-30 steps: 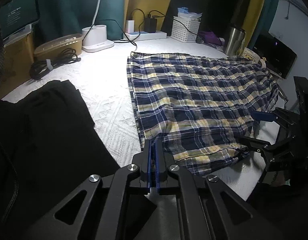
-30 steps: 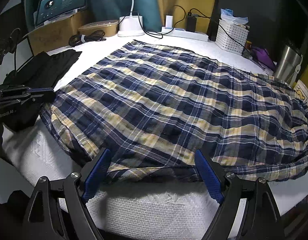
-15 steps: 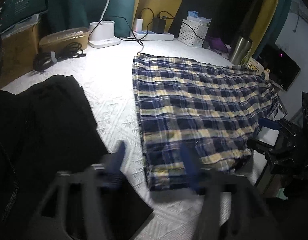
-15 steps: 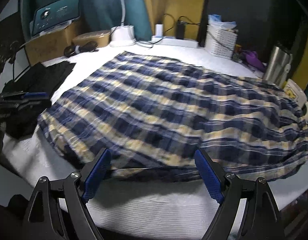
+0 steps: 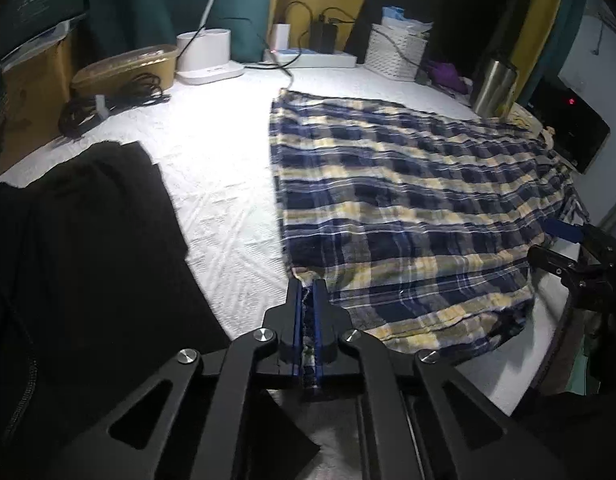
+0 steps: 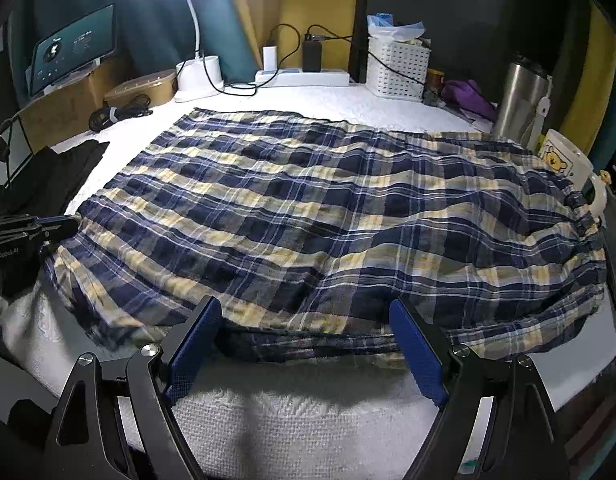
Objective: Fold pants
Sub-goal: 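Open the left gripper and move it along the plaid pants edge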
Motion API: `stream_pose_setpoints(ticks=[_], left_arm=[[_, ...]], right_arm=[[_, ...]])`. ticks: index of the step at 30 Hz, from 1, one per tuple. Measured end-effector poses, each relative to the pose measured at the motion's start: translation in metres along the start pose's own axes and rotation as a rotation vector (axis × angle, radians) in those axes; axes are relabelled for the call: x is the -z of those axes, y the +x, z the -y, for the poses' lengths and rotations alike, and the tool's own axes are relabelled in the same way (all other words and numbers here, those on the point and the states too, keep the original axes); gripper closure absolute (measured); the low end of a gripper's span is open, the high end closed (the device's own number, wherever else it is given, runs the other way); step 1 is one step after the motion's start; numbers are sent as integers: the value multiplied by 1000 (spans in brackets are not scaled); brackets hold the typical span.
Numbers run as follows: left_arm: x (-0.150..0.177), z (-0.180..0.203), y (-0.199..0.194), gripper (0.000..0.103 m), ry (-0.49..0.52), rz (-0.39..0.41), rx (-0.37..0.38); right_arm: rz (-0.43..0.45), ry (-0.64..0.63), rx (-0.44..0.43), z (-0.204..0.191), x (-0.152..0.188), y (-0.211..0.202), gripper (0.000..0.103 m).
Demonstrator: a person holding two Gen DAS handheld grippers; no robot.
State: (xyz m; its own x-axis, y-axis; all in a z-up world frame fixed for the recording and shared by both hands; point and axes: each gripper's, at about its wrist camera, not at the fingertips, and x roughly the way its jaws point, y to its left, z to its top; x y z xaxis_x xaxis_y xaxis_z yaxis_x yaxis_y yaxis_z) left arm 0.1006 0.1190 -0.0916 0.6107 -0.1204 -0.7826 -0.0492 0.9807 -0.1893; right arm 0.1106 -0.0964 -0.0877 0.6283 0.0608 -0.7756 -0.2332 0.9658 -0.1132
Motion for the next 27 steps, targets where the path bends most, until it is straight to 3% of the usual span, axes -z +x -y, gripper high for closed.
stream_pose_setpoints(ticks=[7, 16, 18, 19, 27], left_arm=[[-7, 1, -4, 95, -22, -39, -32], [-51, -22, -11, 92, -41, 3, -115], [-66, -23, -3, 75, -34, 6, -105], [-70, -22, 0, 71, -33, 7, -99], [-117, -6, 46, 69, 28, -17, -51]], right_arm=[[-11, 2, -15, 5, -7, 9, 16], [11, 40, 25, 39, -31, 10, 16], [11, 51, 32, 46, -36, 13, 16], [11, 55, 35, 48, -38, 15, 16], [0, 102, 69, 79, -55, 31, 16]])
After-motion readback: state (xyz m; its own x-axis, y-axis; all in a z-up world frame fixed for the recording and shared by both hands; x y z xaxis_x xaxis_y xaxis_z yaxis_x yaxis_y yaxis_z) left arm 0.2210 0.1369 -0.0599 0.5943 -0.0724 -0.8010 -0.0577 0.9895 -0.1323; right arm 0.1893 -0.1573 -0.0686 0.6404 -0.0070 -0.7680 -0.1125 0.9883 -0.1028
